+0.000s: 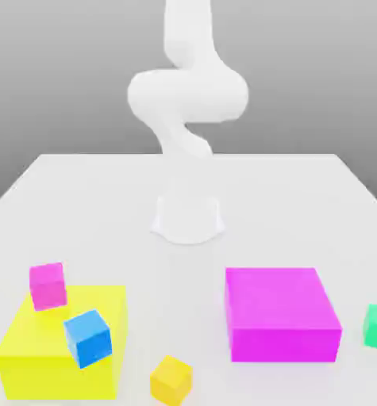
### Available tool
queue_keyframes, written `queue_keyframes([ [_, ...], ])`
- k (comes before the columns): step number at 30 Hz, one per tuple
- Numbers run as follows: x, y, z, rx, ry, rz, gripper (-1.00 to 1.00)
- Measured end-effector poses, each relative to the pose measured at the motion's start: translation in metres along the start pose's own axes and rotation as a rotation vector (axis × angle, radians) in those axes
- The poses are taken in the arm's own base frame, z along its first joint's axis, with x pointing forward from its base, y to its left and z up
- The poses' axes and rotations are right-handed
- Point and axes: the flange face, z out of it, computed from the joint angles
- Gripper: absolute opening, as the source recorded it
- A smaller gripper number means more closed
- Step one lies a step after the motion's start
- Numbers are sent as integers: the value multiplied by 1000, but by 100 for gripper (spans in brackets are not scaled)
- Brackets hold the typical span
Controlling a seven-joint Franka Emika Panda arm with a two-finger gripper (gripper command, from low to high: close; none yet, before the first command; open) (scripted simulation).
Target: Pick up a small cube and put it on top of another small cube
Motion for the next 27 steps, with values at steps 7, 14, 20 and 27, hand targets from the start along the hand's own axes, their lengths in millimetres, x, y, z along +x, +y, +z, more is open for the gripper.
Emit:
queue_keyframes([
  [7, -74, -45, 130, -68, -189, -274, 0],
  [14, -187, -64, 235, -109, -380, -554, 0],
  [20, -314, -60, 299, -115, -555, -821, 0],
  [27, -441, -13, 354, -126, -744, -1063, 0],
])
